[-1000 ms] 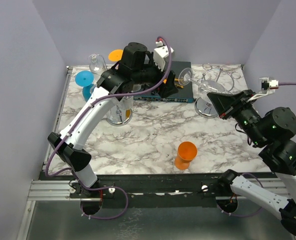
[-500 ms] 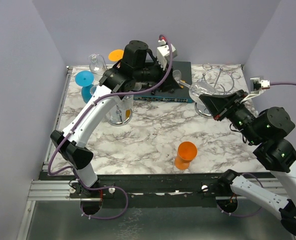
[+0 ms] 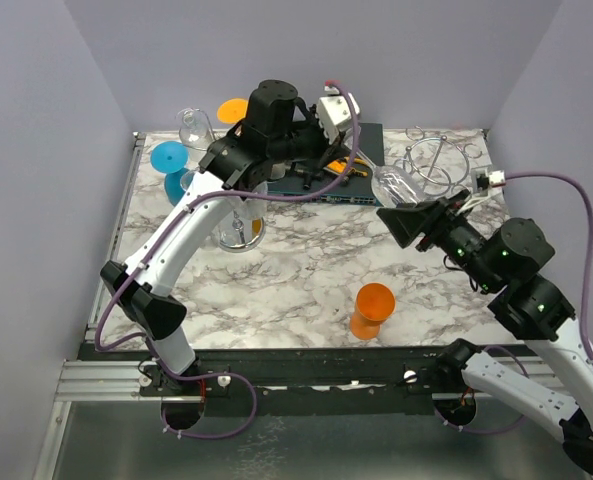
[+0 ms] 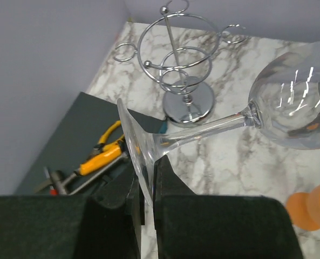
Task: Place the wine glass upside down on the wine glass rack
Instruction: Turn the wine glass upside down at the wine rack.
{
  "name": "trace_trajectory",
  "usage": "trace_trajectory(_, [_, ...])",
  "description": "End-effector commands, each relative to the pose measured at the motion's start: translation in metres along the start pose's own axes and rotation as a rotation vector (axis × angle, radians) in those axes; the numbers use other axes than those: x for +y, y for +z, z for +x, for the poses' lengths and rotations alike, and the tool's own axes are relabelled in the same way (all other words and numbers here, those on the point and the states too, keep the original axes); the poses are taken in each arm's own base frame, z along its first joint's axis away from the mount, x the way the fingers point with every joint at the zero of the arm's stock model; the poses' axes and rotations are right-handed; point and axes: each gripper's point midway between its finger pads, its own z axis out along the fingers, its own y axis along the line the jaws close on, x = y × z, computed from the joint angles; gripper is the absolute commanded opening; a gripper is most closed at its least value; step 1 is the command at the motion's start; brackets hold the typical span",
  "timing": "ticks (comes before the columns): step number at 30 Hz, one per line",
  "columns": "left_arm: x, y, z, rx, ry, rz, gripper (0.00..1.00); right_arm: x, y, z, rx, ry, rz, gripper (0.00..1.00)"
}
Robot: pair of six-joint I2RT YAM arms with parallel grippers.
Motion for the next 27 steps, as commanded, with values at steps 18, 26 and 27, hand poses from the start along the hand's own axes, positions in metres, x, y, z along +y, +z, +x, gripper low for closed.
trace_trajectory(18, [-0.007,-0.002,-0.013,-0.129,1.192,-0.148,0.00,-0.096,-0.024,0.036,0.061,-0.012,0.483,0.93])
trace_trajectory(26, [-0.004,0.014,0.002,-0.144,1.338,-0.191,0.00,-0.122,0.046,-0.002,-0.041,-0.162,0.669,0.89])
trace_trajectory(27, [-0.004,0.016,0.004,-0.146,1.347,-0.195,0.00,-0.124,0.058,-0.012,-0.057,-0.182,0.666,0.89])
